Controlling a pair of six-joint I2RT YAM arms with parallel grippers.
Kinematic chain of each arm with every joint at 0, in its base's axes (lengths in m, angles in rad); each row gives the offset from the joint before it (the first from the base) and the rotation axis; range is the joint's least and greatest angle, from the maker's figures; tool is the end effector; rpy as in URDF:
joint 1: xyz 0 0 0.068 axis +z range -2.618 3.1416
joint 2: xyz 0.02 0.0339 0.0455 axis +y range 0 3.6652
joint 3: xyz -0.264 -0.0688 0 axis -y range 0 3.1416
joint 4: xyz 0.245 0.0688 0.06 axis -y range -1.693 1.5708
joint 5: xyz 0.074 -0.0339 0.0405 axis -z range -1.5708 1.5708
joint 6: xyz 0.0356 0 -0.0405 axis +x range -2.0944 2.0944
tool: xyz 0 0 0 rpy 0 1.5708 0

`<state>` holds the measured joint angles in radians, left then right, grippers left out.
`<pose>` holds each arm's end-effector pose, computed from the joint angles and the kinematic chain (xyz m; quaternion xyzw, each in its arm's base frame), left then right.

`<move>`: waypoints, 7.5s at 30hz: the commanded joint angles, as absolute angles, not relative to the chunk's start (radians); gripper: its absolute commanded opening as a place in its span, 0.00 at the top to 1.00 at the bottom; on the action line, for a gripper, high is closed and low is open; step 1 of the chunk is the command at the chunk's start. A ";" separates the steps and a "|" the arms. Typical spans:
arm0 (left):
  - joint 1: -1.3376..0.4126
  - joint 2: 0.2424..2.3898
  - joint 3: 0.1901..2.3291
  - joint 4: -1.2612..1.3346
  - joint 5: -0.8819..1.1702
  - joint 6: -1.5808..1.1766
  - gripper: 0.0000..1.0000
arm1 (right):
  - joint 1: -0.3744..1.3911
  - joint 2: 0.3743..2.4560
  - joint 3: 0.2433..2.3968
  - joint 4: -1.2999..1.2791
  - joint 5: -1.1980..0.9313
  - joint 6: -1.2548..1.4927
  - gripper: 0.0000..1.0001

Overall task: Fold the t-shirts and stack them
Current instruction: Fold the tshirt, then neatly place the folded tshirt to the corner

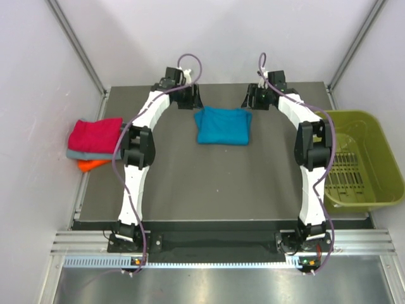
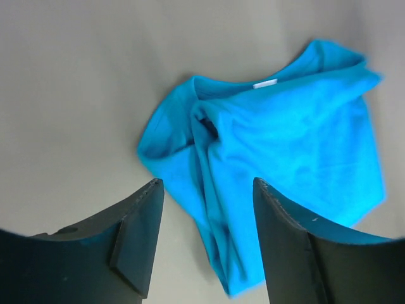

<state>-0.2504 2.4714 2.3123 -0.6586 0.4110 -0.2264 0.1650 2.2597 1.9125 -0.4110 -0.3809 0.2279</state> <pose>0.5305 -0.1504 0.2201 0.0860 0.9094 -0.2694 0.3050 0.5072 0.0979 0.2167 -0.0464 0.9039 0.2463 0.3467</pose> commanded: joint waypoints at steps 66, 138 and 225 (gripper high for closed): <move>-0.258 2.591 2.036 -0.403 0.910 -0.491 0.99 | 0.267 2.171 1.704 -0.374 -0.440 0.167 0.41; 0.184 1.764 2.174 -1.350 -0.033 0.411 1.00 | 0.198 1.640 1.439 -0.333 -0.445 0.161 0.39; 0.178 1.721 1.876 -0.660 -0.292 0.351 0.14 | 0.268 1.683 1.399 -0.328 -0.391 0.107 0.39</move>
<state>0.2691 1.8706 1.8282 -0.7067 -0.3313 0.3656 0.2584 1.6909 1.3579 -0.3660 -0.4026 0.1268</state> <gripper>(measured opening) 0.854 0.615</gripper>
